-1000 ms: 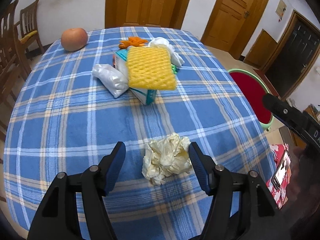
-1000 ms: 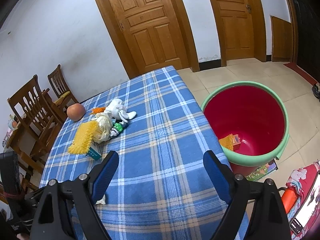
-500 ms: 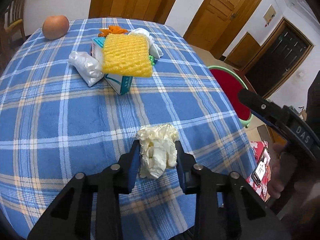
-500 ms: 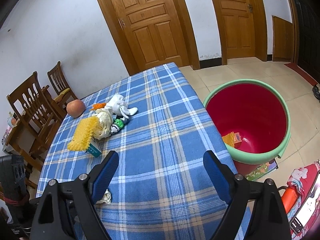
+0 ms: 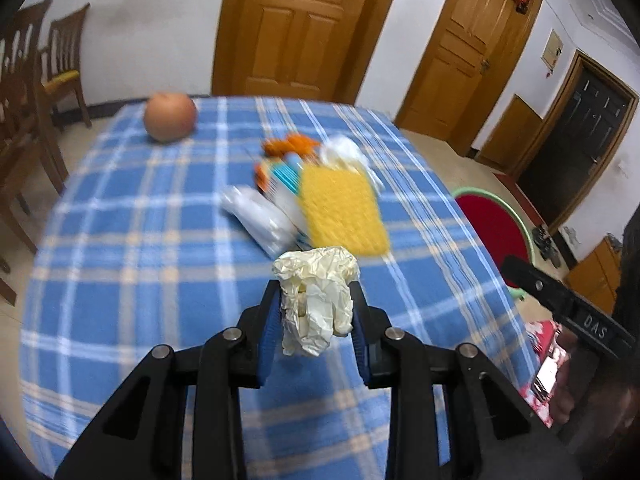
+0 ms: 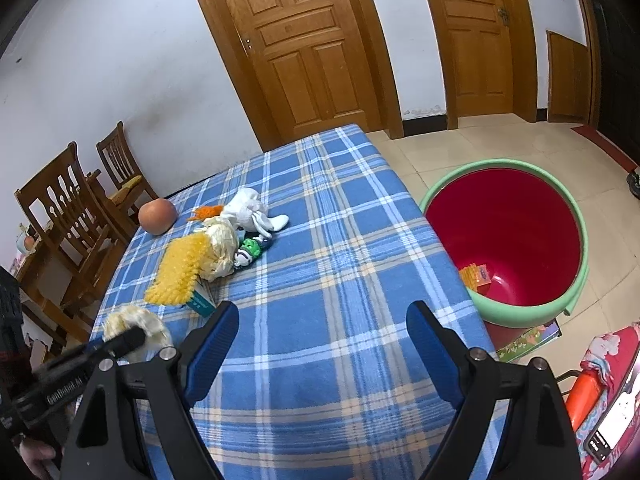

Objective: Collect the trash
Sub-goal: 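Grasp the crumpled cream tissue with the left gripper, then grasp the second yellow foam net with the right gripper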

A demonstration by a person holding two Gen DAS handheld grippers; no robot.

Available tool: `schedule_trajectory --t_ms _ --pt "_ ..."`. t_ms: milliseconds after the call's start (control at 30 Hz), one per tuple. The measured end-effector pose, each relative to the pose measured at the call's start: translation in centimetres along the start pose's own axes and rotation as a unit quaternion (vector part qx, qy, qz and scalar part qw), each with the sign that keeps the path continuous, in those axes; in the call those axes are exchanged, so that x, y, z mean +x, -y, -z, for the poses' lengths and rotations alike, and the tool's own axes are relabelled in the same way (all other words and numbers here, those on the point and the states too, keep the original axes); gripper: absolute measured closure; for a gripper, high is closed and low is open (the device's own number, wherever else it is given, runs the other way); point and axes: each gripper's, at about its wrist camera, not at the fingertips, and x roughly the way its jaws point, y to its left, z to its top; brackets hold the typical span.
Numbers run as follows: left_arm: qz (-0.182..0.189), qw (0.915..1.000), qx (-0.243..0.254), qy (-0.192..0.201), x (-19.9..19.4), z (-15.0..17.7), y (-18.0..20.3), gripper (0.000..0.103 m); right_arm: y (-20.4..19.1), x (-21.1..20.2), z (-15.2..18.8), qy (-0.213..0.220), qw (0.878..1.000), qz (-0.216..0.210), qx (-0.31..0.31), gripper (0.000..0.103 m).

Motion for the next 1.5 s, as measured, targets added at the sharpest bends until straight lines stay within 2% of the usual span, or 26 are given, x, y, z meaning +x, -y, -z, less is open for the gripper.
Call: schedule_trajectory --t_ms 100,433,500,733,967,1133,1233,1400,1500 --pt "-0.017 0.9997 -0.001 0.017 -0.4 -1.0 -1.2 0.071 -0.7 0.2 -0.1 0.000 1.000 0.008 -0.004 0.021" --pt "-0.038 0.9987 -0.002 0.033 0.1 -2.6 -3.9 0.071 -3.4 1.9 -1.4 -0.020 0.999 -0.037 0.025 0.022" --pt "-0.035 0.9988 -0.003 0.034 0.4 -2.8 -4.3 0.071 -4.0 2.3 -1.7 -0.021 0.999 -0.042 0.027 0.026" --pt "-0.012 0.9990 -0.024 0.036 1.4 -3.4 -6.4 0.071 -7.0 3.6 -2.8 -0.018 0.999 -0.051 0.005 0.026" --pt "0.011 0.9982 -0.048 0.034 2.3 -3.3 -8.8 0.071 -10.7 6.6 -2.7 -0.051 0.997 -0.055 -0.027 0.035" --pt "0.035 0.9974 -0.056 0.029 2.7 -3.2 -9.5 0.071 -12.0 8.1 -2.2 -0.078 0.995 -0.040 -0.038 0.043" --pt "0.044 0.9971 -0.054 0.031 2.6 -3.2 -9.5 0.071 -12.0 8.5 -2.1 -0.088 0.995 -0.035 -0.034 0.052" --pt "0.045 0.9970 -0.054 0.033 2.5 -3.0 -9.4 0.071 -12.3 8.5 -2.1 -0.091 0.994 -0.043 -0.040 0.073" --pt "0.042 0.9971 -0.054 0.033 2.4 -3.0 -9.4 0.071 -12.7 8.3 -1.9 -0.087 0.994 -0.048 -0.048 0.083"
